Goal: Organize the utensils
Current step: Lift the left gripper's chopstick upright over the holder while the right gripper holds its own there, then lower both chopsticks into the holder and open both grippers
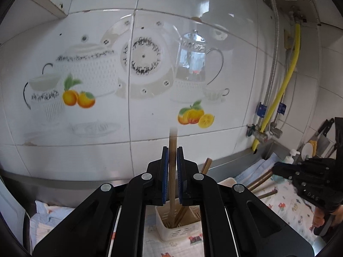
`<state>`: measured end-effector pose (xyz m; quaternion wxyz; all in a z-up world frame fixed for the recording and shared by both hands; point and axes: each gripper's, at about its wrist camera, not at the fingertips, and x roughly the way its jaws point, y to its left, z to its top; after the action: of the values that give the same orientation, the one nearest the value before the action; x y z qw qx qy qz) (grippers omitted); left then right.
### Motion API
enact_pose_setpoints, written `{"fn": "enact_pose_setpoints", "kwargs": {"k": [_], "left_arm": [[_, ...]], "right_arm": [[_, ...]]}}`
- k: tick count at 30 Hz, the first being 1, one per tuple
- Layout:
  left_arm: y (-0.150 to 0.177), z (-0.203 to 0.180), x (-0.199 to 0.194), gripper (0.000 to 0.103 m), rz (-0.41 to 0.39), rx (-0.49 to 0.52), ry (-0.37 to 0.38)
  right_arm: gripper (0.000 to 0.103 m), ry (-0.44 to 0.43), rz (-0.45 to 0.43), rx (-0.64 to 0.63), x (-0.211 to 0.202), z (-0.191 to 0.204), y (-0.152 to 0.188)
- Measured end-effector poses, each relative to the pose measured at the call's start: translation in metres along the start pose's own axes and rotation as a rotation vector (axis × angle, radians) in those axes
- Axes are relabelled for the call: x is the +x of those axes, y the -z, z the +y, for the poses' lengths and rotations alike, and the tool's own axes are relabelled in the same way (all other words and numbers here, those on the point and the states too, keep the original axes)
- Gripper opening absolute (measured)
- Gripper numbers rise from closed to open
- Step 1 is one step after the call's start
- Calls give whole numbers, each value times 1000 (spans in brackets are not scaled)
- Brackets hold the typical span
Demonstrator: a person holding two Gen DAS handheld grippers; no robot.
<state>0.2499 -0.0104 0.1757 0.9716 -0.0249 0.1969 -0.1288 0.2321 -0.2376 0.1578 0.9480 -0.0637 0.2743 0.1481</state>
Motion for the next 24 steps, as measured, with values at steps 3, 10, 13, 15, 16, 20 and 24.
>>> {"fn": "enact_pose_setpoints", "kwargs": {"k": [3,10,13,15,16,20,24], "left_arm": [[0,1,-1,9,12,-9,12],[6,1,-24,25,2,-18,23],[17,1,-42,35,-11,-15,12],[26,1,-50,38,2,-18,10],[31,2,-55,40,8,-21,8],[61,6,-76,45,34,-26,-17],[91,11,-94,64,44,-42,-58]], "right_arm": [[7,0,-8,4,-3,0,-1],[14,0,-54,32,-29,-2,0],[19,-10,-77,52,-47,0,9],[20,-12,-84,59,-56,4,20],[20,-13,-83,61,-60,6,26],[20,-29,-67,69,-70,20,58],[20,-24,-19,61,-69,40,96]]}}
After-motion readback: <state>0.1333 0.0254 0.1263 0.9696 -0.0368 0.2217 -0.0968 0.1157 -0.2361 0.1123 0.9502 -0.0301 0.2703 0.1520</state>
